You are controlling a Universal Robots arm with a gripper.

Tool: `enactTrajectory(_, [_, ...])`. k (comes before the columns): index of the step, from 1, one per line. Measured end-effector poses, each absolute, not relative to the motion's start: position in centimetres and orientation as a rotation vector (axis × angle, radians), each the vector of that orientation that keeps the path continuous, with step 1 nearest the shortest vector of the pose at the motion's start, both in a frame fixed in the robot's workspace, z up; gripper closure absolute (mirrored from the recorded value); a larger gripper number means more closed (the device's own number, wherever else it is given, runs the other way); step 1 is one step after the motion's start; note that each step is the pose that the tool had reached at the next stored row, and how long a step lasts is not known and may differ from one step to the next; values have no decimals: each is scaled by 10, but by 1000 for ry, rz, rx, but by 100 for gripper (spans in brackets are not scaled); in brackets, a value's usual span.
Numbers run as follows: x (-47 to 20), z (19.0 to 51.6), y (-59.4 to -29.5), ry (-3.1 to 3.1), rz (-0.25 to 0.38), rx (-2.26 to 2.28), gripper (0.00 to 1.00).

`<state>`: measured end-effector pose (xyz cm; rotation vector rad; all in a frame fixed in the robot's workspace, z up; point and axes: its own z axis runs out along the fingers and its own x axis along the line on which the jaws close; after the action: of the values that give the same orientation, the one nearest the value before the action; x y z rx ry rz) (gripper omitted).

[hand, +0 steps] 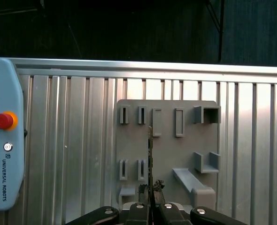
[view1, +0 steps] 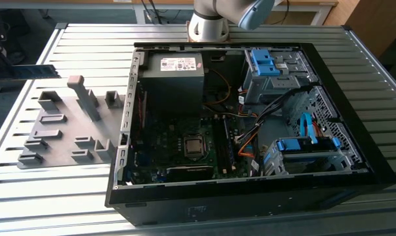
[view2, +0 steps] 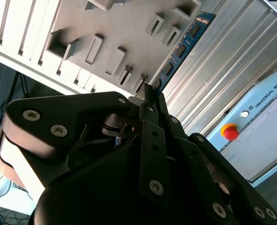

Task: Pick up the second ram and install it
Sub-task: 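Pick up the second ram and move it above second insertion slot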

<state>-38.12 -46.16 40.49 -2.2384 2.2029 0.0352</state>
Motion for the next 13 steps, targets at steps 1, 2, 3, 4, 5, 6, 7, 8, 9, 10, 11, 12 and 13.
enactTrajectory(1, [-381, 405, -462, 2203, 35, -2238, 86])
enactTrajectory(2, [-381, 405, -462, 2203, 35, -2238, 86])
enactTrajectory(3, [-380, 405, -462, 2203, 35, -2238, 86])
enactTrajectory(4, [-380, 405, -462, 2203, 35, -2238, 86])
enactTrajectory(5, [-380, 405, -462, 2203, 35, -2238, 86])
enactTrajectory(6, [-380, 405, -462, 2203, 35, -2238, 86])
enactTrajectory(7, [-379, 405, -462, 2203, 35, -2238, 86])
enactTrajectory(8, [-379, 405, -462, 2203, 35, -2238, 86])
enactTrajectory(9, [-379, 405, -462, 2203, 35, -2238, 86])
enactTrajectory(10, [-379, 405, -462, 2203, 35, -2238, 86])
enactTrajectory(11, [-378, 405, -462, 2203, 35, -2238, 86])
enactTrajectory(12, [-378, 405, -462, 2203, 35, -2238, 86])
enactTrajectory(13, [-378, 405, -462, 2203, 35, -2238, 86])
